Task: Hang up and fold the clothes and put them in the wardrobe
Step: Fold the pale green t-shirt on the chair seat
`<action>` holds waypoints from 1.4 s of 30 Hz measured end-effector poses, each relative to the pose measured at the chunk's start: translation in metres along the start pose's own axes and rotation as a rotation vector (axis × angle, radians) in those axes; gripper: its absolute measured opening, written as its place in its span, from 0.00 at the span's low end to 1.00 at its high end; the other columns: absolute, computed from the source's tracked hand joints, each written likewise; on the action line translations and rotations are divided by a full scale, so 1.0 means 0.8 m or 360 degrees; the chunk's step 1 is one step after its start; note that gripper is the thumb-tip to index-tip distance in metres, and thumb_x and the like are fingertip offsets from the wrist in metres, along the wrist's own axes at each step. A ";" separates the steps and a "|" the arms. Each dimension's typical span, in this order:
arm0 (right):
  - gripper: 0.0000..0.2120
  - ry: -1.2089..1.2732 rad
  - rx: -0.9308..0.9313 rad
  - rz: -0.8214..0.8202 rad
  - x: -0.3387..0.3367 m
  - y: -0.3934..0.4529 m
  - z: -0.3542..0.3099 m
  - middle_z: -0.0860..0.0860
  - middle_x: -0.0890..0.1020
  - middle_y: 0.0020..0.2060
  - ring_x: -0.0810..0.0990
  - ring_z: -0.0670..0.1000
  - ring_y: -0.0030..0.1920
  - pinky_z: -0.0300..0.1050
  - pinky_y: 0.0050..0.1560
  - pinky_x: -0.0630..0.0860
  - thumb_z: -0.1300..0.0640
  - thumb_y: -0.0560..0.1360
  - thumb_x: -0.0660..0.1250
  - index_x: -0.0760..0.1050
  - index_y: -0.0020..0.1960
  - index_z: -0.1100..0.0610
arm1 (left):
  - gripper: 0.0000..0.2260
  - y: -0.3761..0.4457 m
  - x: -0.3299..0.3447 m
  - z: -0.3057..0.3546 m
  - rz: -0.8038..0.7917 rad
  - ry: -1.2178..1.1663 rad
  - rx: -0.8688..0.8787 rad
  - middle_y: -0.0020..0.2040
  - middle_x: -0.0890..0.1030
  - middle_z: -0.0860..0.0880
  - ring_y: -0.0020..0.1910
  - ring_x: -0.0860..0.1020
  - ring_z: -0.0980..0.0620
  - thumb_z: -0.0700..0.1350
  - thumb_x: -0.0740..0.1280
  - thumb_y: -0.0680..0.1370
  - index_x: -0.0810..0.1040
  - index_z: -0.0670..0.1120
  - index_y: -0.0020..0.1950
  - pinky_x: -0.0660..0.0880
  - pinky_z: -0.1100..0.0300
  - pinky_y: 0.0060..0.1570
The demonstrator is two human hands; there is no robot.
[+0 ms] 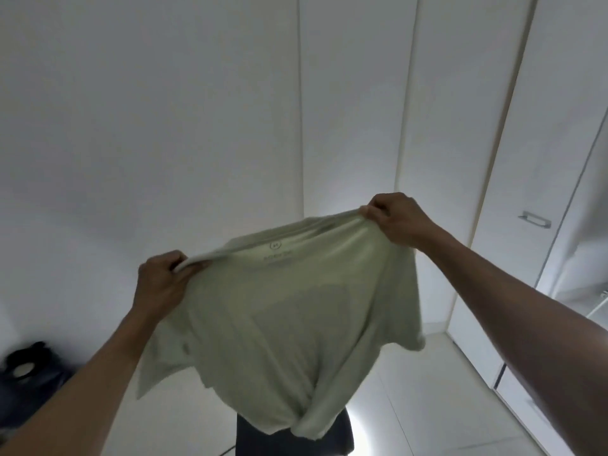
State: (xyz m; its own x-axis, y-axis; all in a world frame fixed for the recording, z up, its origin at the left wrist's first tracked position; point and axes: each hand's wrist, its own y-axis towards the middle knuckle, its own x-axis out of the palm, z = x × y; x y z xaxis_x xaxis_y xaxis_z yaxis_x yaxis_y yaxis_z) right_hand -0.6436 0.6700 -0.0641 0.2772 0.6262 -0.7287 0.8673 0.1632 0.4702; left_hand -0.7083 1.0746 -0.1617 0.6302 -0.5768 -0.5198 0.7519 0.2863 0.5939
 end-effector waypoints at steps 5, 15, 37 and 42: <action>0.13 0.0039 0.0024 0.0062 0.024 -0.013 0.026 0.47 0.78 0.37 0.76 0.54 0.44 0.44 0.45 0.65 0.48 0.82 0.63 0.77 0.44 0.55 | 0.17 0.012 -0.008 -0.012 -0.0039 0.0164 0.0141 0.31 0.77 0.50 0.35 0.77 0.44 0.60 0.63 0.77 0.74 0.50 0.34 0.73 0.51 0.36; 0.16 -0.0185 0.0093 -0.0256 0.063 -0.057 0.083 0.49 0.80 0.38 0.77 0.54 0.43 0.50 0.44 0.74 0.42 0.80 0.64 0.74 0.38 0.49 | 0.16 -0.016 -0.016 -0.048 -0.0477 0.0411 0.0114 0.32 0.78 0.44 0.36 0.75 0.43 0.51 0.73 0.76 0.81 0.40 0.36 0.65 0.57 0.37; 0.11 0.0431 0.1091 -0.0748 0.171 -0.190 0.136 0.59 0.83 0.36 0.84 0.55 0.32 0.44 0.28 0.79 0.56 0.82 0.62 0.76 0.49 0.64 | 0.06 -0.200 0.074 -0.108 -0.0414 0.0387 -0.1273 0.39 0.84 0.42 0.38 0.84 0.40 0.46 0.68 0.64 0.83 0.47 0.37 0.83 0.42 0.39; 0.09 0.0429 0.1151 -0.0658 0.191 -0.227 0.145 0.60 0.84 0.44 0.86 0.57 0.40 0.48 0.28 0.82 0.59 0.81 0.63 0.79 0.53 0.64 | 0.13 -0.246 0.076 -0.072 -0.0165 0.0339 -0.1204 0.37 0.80 0.42 0.39 0.76 0.44 0.33 0.61 0.76 0.76 0.41 0.33 0.70 0.56 0.39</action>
State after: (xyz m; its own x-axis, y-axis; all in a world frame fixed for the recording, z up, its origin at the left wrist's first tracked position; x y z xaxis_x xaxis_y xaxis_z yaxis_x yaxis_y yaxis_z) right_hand -0.7112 0.6473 -0.3186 -0.1452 0.7975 -0.5856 0.9517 -0.0493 -0.3030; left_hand -0.8067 1.0272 -0.3454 0.5158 -0.4919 -0.7014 0.6883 0.7254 -0.0026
